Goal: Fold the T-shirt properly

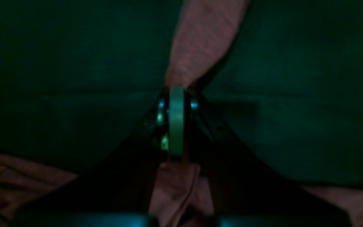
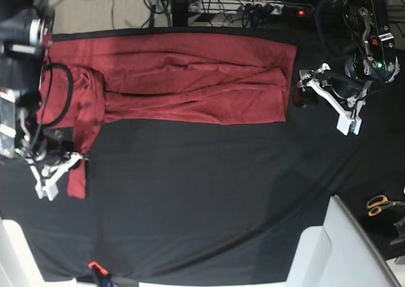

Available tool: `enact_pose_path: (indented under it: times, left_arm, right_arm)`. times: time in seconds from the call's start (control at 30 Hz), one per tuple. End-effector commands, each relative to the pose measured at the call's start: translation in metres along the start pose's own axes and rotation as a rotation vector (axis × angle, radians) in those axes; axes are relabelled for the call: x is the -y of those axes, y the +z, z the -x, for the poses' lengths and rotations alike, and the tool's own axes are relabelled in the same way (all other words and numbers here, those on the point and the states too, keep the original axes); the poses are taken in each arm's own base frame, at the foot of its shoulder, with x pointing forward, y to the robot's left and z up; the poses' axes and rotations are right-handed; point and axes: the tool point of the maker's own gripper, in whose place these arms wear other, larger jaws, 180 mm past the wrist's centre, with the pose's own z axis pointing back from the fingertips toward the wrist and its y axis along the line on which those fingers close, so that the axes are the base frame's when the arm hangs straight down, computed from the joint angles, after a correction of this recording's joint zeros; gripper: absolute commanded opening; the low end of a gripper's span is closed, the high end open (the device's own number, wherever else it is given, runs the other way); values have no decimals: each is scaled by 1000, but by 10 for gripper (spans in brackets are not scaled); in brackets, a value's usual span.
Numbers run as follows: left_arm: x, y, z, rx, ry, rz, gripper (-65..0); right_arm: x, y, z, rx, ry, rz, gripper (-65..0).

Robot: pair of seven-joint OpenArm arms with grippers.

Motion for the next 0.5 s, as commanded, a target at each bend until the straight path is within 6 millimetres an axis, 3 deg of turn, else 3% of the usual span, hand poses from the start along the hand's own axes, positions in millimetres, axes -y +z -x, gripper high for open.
enact_pose_path:
  times: [0.0, 0.37, 0.47]
  left_arm:
    - [-1, 5, -14, 43, -16, 2, -109]
    - [-1, 6, -18, 53, -21, 0, -109]
    - [-3, 6, -19, 52, -27, -5, -109]
  right_arm:
    - [-12, 12, -27, 75, 34, -19, -650]
    - [-105, 68, 39, 42, 137, -114, -650]
    - [-140, 77, 55, 33, 227, -179, -650]
